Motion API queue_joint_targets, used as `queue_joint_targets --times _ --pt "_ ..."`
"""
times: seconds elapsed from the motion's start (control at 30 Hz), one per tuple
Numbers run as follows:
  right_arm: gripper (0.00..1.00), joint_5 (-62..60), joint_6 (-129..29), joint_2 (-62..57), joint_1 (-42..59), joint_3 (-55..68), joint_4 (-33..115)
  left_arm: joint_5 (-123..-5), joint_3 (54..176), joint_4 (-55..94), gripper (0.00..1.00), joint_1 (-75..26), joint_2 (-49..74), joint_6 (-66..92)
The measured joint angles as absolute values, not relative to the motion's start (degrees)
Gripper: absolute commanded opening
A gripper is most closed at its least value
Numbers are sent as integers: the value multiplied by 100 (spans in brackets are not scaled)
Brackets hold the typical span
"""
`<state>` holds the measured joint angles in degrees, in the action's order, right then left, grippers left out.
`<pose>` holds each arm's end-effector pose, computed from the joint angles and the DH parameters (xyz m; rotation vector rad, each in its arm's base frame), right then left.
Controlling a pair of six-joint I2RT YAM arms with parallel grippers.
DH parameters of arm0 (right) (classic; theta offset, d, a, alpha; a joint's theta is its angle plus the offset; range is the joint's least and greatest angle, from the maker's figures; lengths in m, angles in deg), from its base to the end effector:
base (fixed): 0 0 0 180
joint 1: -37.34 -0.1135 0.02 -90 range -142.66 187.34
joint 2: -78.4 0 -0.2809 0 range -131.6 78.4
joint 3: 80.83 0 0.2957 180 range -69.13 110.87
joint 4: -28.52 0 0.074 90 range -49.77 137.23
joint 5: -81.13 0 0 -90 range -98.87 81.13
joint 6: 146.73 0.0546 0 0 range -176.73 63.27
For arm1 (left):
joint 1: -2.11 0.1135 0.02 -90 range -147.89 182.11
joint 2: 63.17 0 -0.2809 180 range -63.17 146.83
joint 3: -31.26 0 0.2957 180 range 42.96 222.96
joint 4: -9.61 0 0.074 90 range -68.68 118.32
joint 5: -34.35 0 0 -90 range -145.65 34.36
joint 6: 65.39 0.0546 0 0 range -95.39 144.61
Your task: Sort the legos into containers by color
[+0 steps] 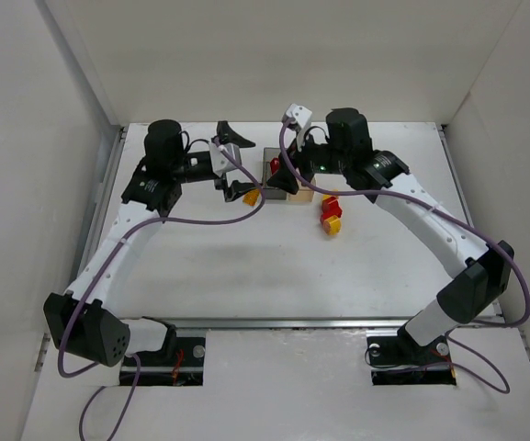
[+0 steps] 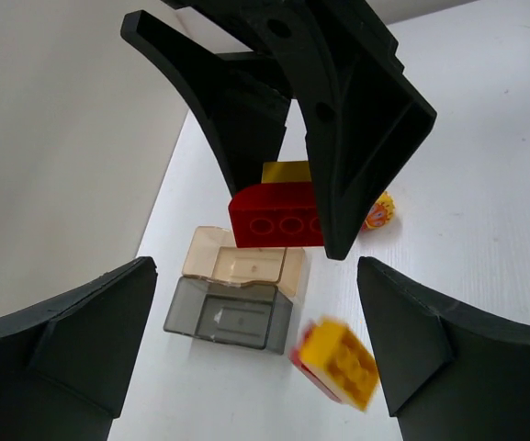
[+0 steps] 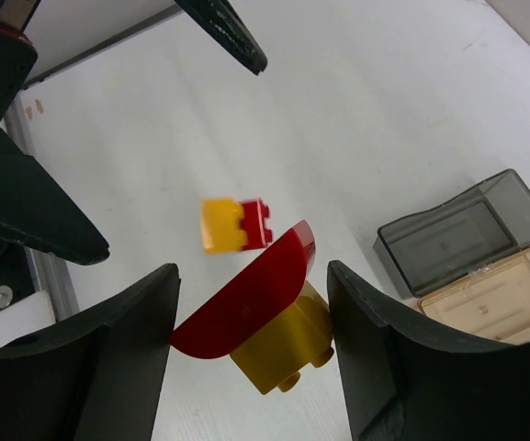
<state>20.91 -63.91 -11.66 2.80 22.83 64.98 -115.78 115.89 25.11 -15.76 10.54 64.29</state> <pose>0.3302 0.2602 0.4168 -1.0287 1.7210 0.8200 0.3019 -0.1471 0.4311 1.3743 0.8961 -0.5698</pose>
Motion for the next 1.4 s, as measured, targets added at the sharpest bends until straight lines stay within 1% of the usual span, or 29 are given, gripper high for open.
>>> queue_joint_targets --times 0.13,0.37,0.47,0.63,0.73,0.77,0.93,1.03,1.1,1.17,1.23,1.3,1.4 --pt "0 2004 -6378 -1203 280 2283 6415 -11524 11663 2668 90 -1501 1054 6479" --pt "0 1868 -6264 -1448 276 2275 6220 -11251 11663 2627 85 -1414 1065 6158" --pt "0 1744 -6223 -1739 276 2275 6343 -10980 11648 2718 81 -1123 1069 6156" --pt "0 1479 -6009 -2172 276 2006 6432 -10389 11219 2795 81 -513 1067 6053" --pt "0 1234 -5840 -2379 276 1929 6467 -10038 10804 2767 82 -304 1065 5669" --pt "0 1140 -5788 -2449 276 1929 6465 -9863 10662 2708 84 -275 1058 5454" --pt "0 517 -5530 -2834 276 1932 6642 -8431 10231 2176 84 -253 1047 4416" --pt "0 216 -5449 -2919 276 1897 6782 -7406 10317 1864 90 -212 1161 4088" --pt "0 72 -5418 -2880 276 1892 6808 -6910 10649 1809 92 -131 1491 3953" --pt "0 -12 -5399 -2812 295 1894 6806 -6560 11324 1842 93 22 2090 3804" --pt "0 -9 -5388 -2755 361 1927 6828 -6339 12212 2043 94 247 2844 3618" --pt "0 8 -5373 -2751 494 2091 6891 -6084 13265 2275 99 455 3707 3474" --pt "0 19 -5298 -2755 855 2375 6922 -5646 14705 2583 99 669 4885 3393"
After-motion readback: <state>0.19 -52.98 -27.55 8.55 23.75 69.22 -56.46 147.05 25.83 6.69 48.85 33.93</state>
